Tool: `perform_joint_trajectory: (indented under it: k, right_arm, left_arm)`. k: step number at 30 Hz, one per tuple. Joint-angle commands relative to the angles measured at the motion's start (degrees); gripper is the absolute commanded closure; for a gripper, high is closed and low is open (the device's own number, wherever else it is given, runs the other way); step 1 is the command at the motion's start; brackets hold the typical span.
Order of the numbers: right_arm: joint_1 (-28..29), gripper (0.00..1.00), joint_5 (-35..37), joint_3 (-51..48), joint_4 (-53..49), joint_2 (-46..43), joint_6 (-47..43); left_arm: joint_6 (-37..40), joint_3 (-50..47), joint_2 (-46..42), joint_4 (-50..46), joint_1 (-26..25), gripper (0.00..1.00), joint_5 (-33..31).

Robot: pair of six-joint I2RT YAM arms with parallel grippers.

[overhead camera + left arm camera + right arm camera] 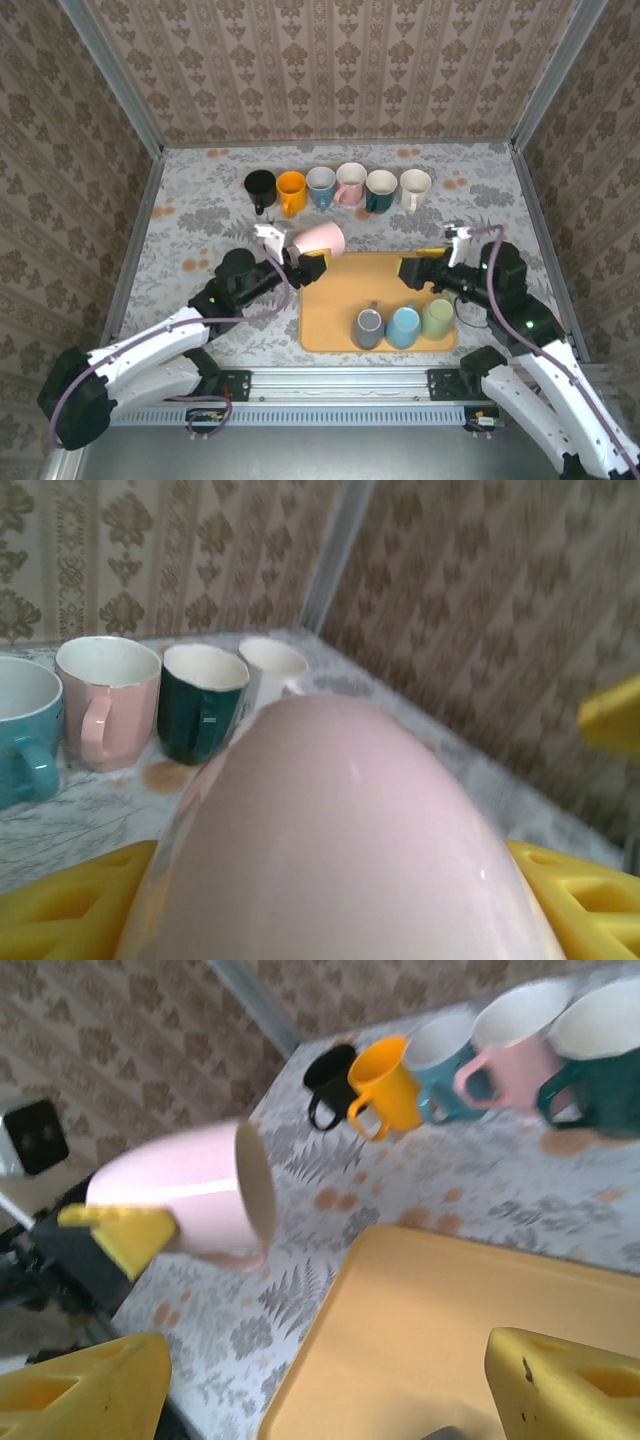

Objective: Turn the mug right side up

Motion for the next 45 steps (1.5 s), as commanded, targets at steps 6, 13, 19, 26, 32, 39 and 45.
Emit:
perform_joint_trajectory:
  k: [6, 13, 19, 26, 32, 39, 45]
  right_arm:
    - [7.14, 0.14, -4.64, -2.03, 19.18, 7.44, 8.00]
    - [7.22, 0.15, -18.41, -5.14, 47.20, 18.95, 23.95]
    - [10.30, 0.15, -21.17, -2.39, 54.29, 25.06, 25.27]
    - [13.09, 0.15, -22.52, -0.76, 61.61, 29.02, 27.21]
    - [13.56, 0.16, -20.26, 1.83, 56.46, 30.67, 23.90]
    - [13.72, 0.20, -20.54, 2.20, 61.33, 34.10, 26.25]
    - [14.15, 0.45, -21.27, 2.37, 64.56, 34.84, 27.83]
  left_arm:
    - [-29.72, -1.60, 5.40, 40.20, 0.29, 0.61, -5.20]
    - [-32.61, -2.11, 2.06, 40.20, -0.43, 0.62, -5.03]
    - [-35.76, -3.47, 0.18, 40.03, -0.62, 0.63, -6.04]
    - [-35.88, -3.51, -0.75, 39.96, -1.29, 0.63, -6.55]
    - [-35.92, -2.55, 0.45, 39.94, -2.96, 0.63, -6.07]
    - [-35.50, -1.79, 0.92, 39.81, -4.40, 0.62, -5.86]
    - [-35.05, -1.75, 1.16, 37.23, -5.43, 0.59, -5.60]
